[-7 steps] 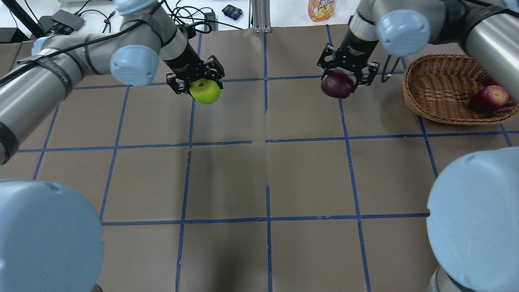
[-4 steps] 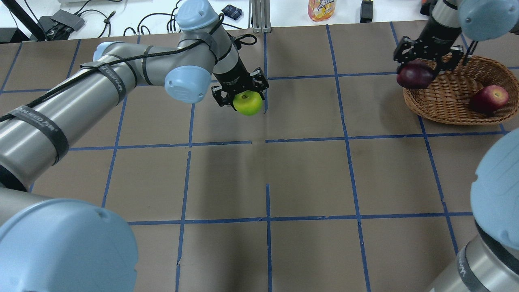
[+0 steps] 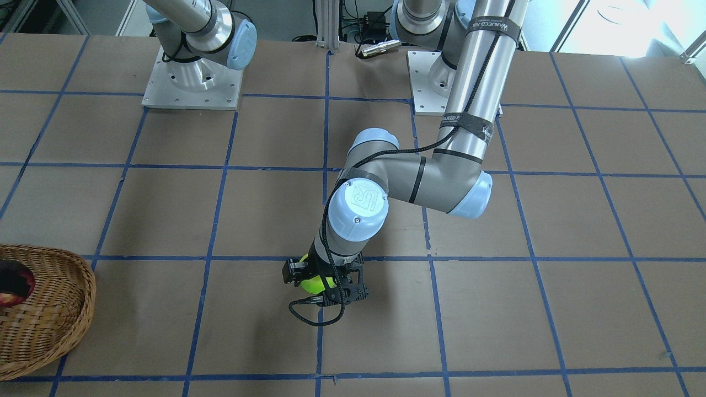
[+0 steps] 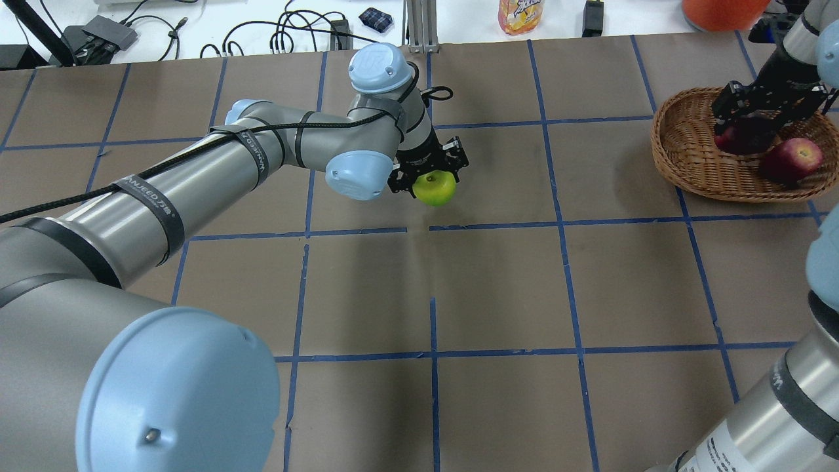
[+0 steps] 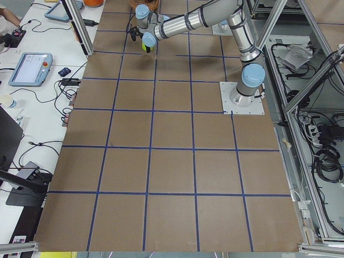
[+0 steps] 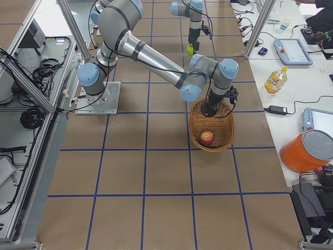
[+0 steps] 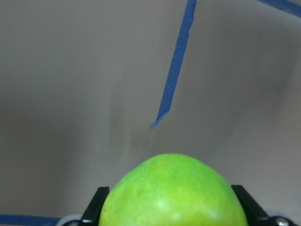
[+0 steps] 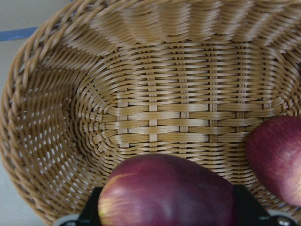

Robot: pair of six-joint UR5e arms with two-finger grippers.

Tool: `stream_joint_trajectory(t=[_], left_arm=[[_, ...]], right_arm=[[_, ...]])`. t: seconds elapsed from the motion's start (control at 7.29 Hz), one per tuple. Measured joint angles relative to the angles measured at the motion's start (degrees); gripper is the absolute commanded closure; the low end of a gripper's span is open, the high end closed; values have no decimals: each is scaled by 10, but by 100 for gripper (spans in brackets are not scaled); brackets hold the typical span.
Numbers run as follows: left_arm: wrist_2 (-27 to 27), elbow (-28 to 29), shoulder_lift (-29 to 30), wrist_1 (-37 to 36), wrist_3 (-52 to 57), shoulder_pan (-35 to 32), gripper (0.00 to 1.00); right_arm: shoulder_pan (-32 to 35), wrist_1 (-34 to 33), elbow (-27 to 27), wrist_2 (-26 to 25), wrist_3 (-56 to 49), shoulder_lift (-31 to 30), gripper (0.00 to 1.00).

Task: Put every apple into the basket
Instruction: 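Carry dark apple into basket with right gripper while left carries green apple, then release green apple at center with left gripper while right withdraws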

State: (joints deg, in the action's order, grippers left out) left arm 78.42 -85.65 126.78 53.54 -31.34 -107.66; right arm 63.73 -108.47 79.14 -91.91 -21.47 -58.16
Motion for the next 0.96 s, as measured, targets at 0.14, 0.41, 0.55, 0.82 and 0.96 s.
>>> stream_joint_trajectory(t=[0.14, 0.41, 0.55, 0.82, 0.96], left_arm=[[0, 0, 6, -4, -8, -5, 0], [0, 2, 15, -15, -31, -12, 0], [-3, 10, 10, -16, -32, -9, 0], [-9, 22, -25, 11, -29, 14, 0], [-15, 23, -52, 42, -16, 36, 0]], right_arm=[[-8, -12, 1, -3, -25, 13, 92], [-16, -36, 3, -6, -49, 35, 91], [-18, -42, 4, -7, -48, 41, 90], [-19, -45, 4, -7, -34, 46, 0], [-19, -45, 3, -6, -32, 46, 0]])
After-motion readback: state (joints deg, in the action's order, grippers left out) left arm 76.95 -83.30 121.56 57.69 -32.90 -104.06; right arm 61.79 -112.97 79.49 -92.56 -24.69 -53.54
